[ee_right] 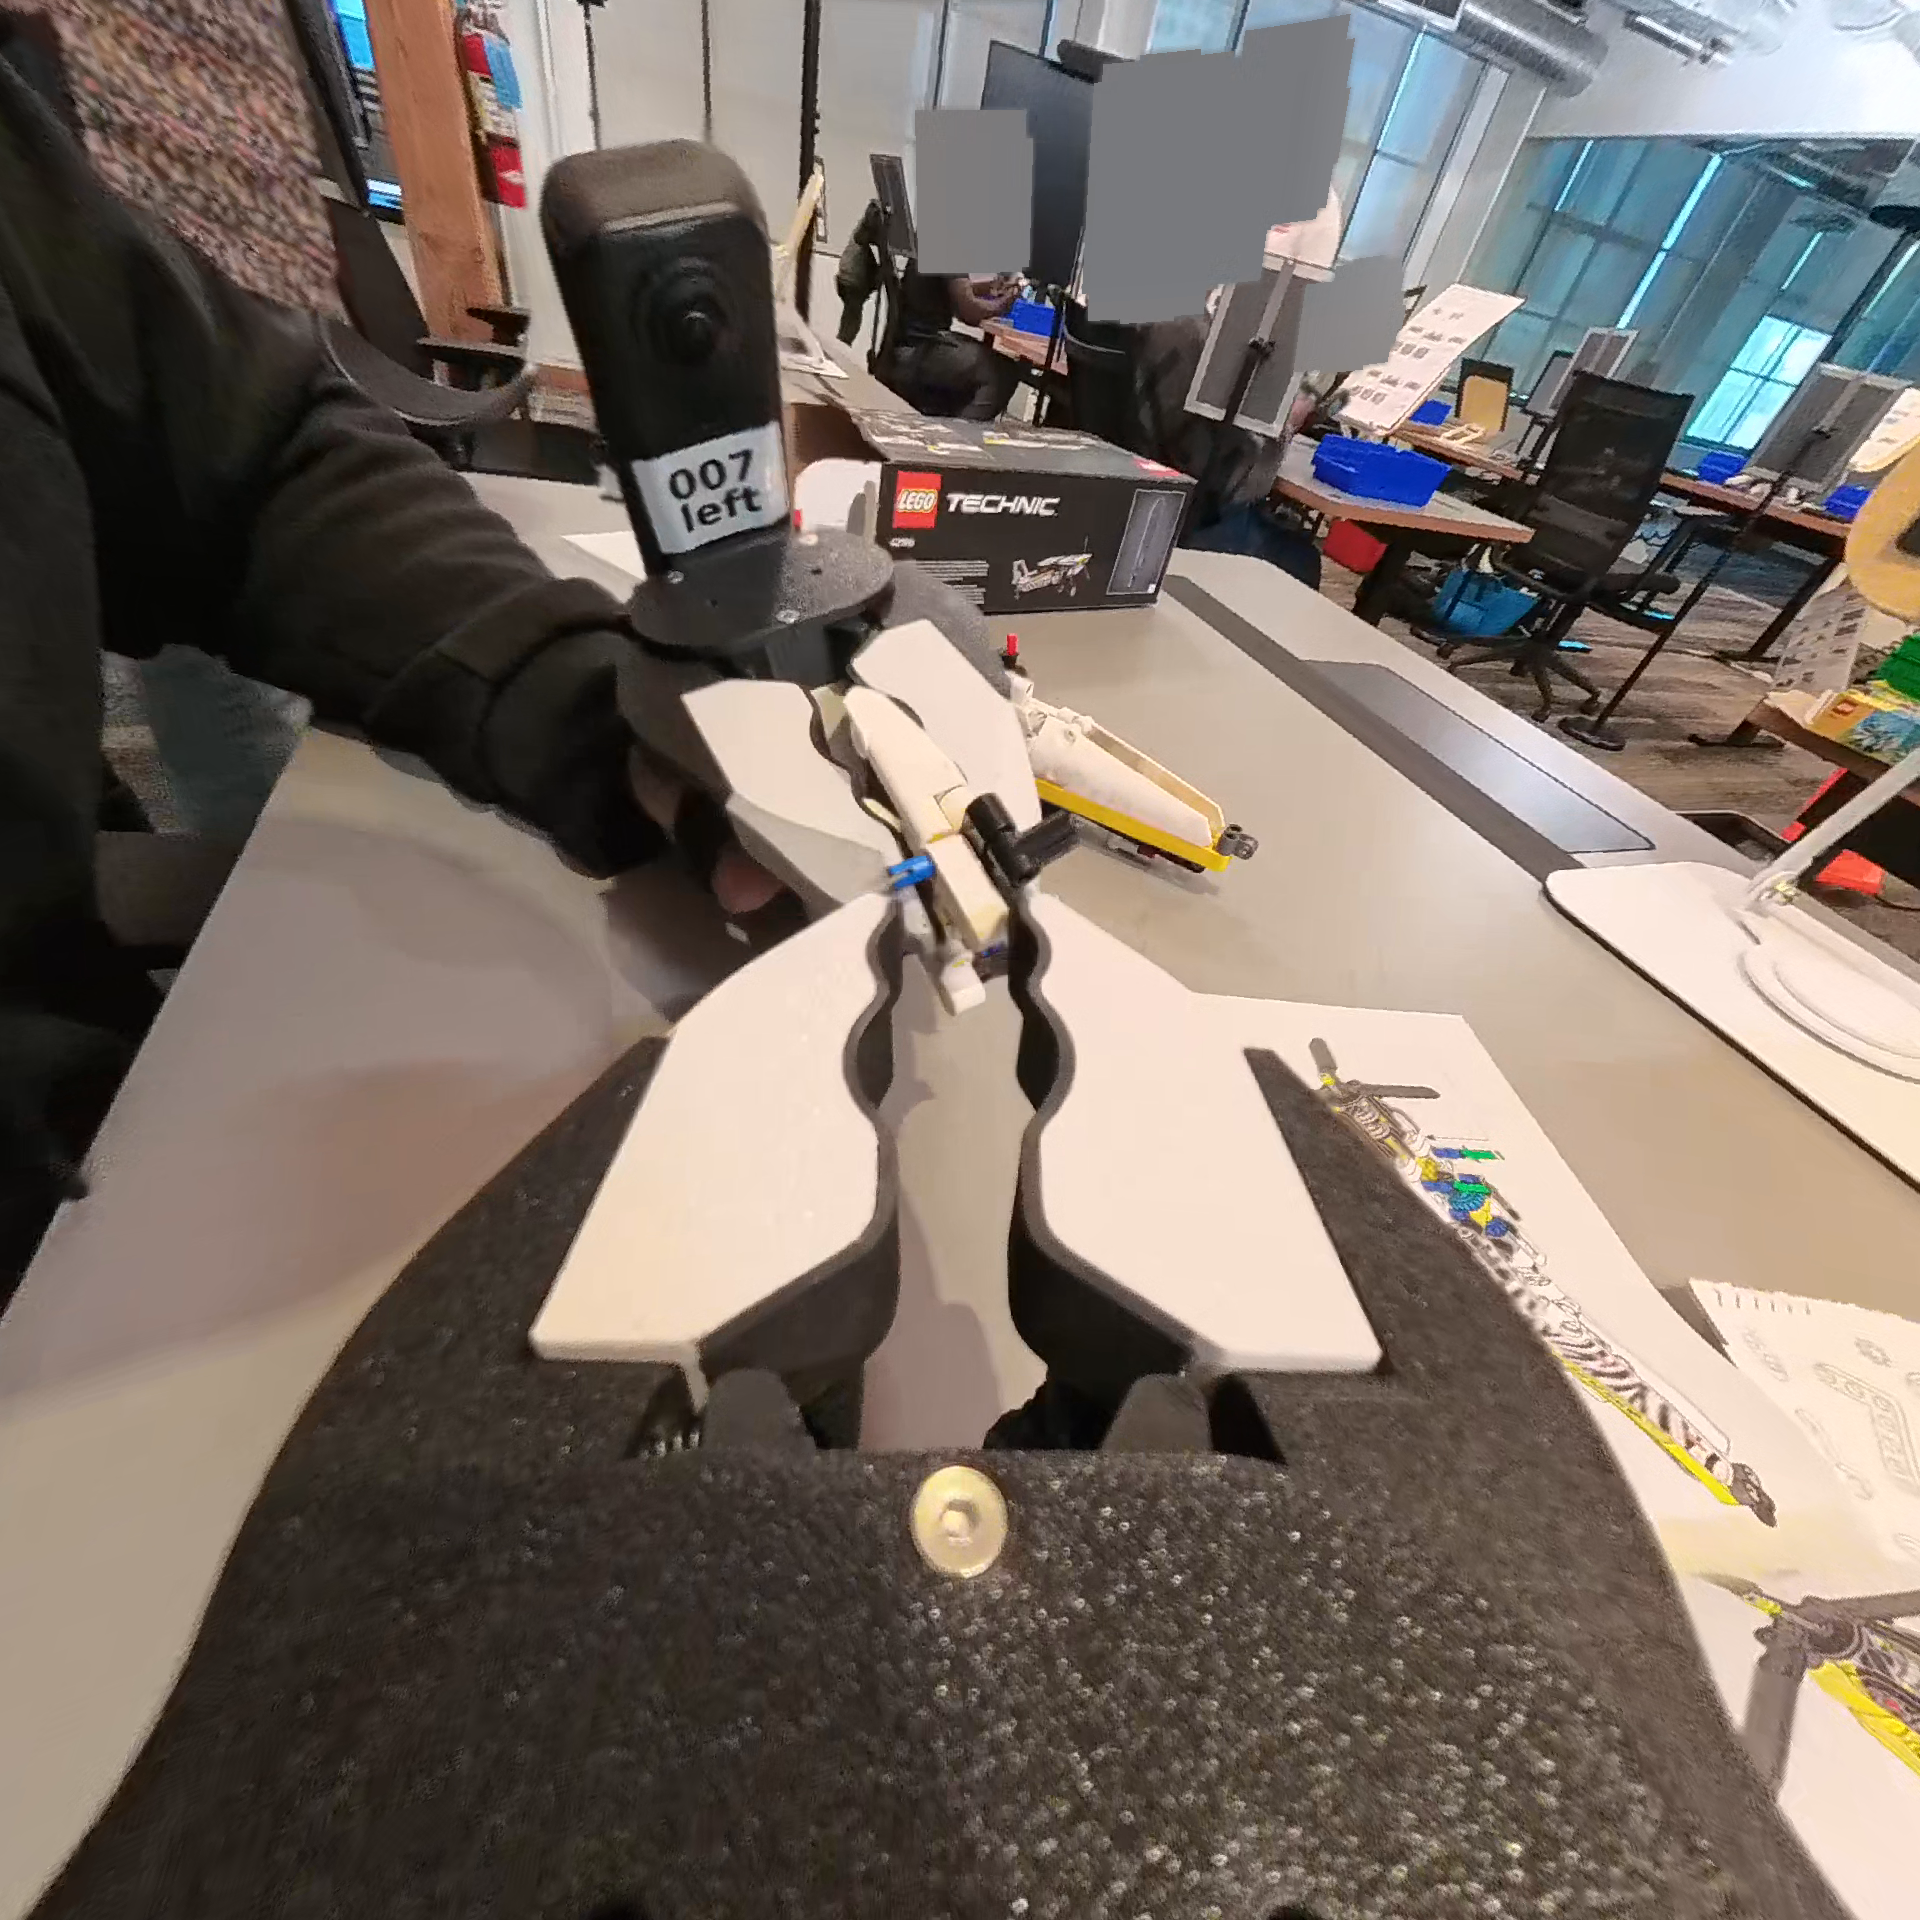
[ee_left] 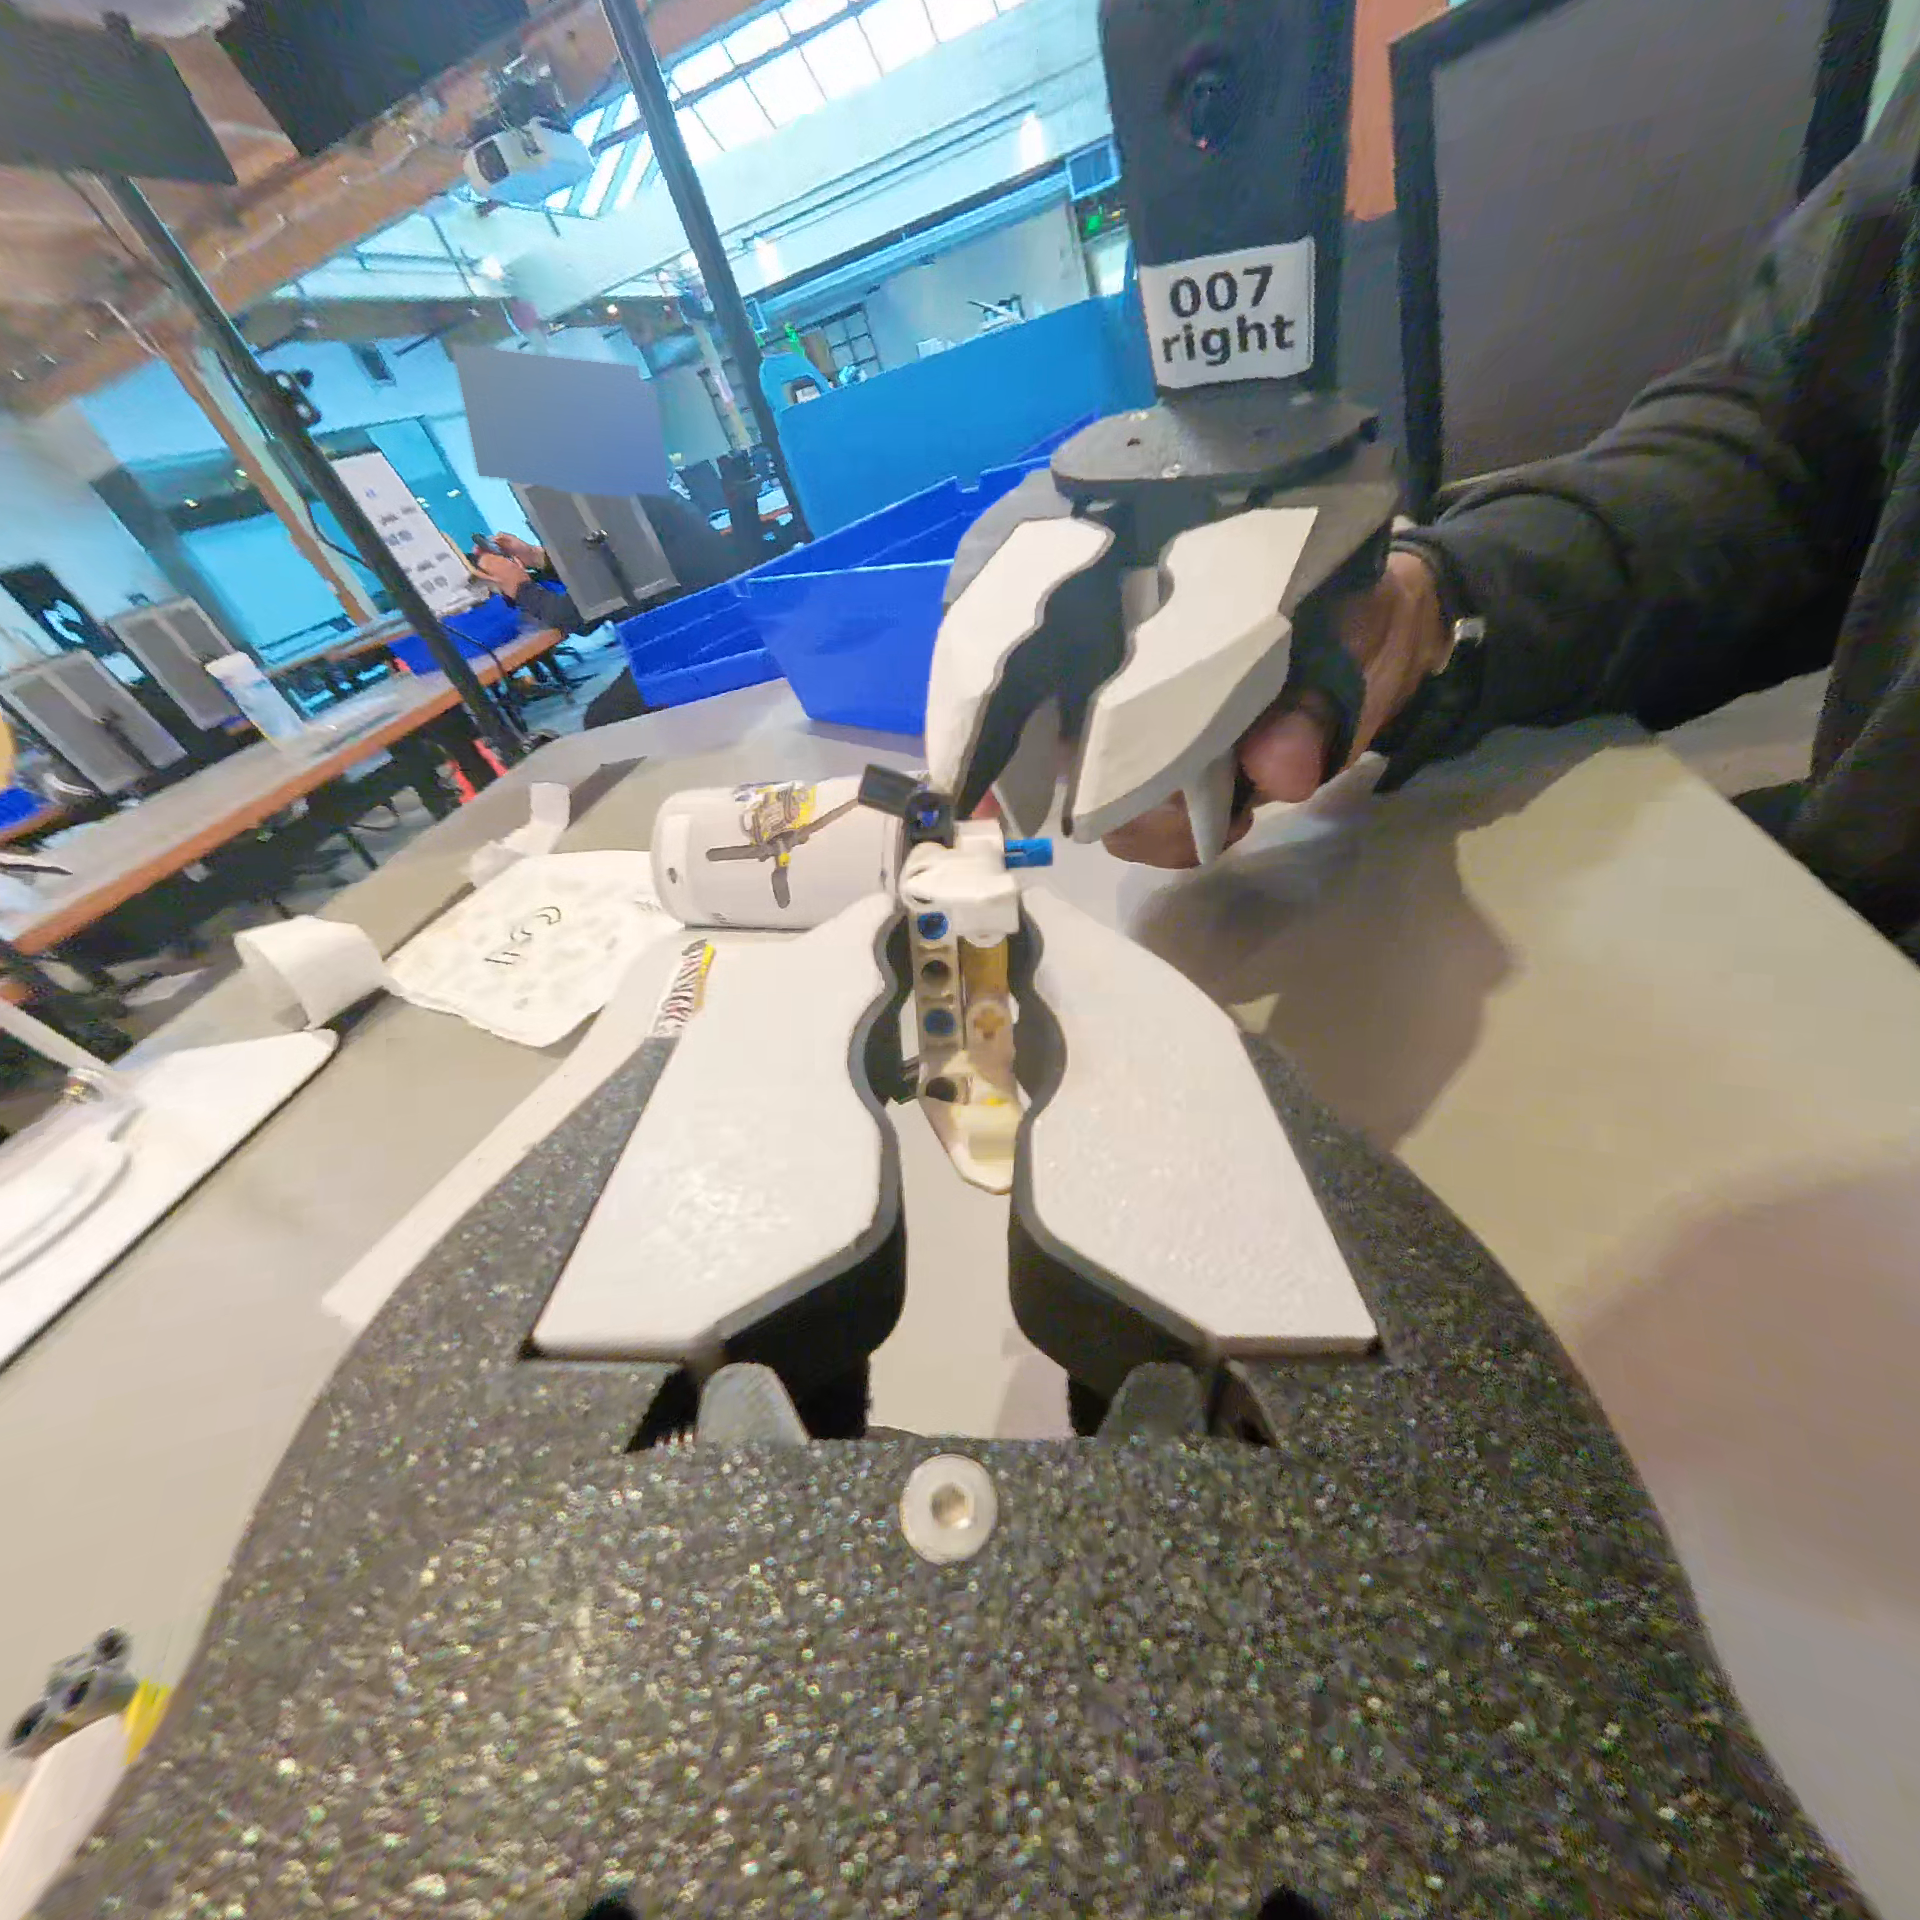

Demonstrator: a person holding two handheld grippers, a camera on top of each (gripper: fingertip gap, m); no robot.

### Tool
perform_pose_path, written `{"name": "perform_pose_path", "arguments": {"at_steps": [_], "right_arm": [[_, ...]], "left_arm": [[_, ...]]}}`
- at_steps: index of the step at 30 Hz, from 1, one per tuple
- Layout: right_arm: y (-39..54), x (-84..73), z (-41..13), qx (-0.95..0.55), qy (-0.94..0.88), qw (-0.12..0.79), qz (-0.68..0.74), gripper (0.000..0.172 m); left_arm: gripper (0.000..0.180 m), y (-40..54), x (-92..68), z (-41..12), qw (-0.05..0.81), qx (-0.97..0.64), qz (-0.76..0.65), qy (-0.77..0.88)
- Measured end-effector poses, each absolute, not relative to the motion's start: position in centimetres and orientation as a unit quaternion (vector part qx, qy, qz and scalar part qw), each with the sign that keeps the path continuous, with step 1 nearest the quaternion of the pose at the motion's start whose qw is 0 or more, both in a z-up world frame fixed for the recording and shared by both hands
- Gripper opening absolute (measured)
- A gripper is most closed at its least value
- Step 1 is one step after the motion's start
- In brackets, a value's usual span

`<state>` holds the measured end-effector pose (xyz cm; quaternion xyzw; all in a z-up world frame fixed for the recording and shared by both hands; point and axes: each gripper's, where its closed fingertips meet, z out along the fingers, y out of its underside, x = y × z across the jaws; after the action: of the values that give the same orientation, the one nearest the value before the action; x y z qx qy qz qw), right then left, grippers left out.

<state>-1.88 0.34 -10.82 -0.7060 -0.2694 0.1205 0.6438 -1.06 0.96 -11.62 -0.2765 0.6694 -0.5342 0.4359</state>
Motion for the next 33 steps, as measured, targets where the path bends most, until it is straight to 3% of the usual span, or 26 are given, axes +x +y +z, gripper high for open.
{"name": "perform_pose_path", "arguments": {"at_steps": [19, 33], "right_arm": [[1.4, -2.2, -11.5, -0.725, -0.255, 0.631, 0.104, 0.029], [1.4, -1.8, -12.5, -0.737, -0.274, 0.615, 0.058, 0.028]], "left_arm": [[0.019, 0.8, -0.9, -12.3, 0.406, -0.292, -0.536, 0.680], [0.020, 1.4, -0.6, -13.8, 0.461, -0.282, -0.449, 0.711]]}}
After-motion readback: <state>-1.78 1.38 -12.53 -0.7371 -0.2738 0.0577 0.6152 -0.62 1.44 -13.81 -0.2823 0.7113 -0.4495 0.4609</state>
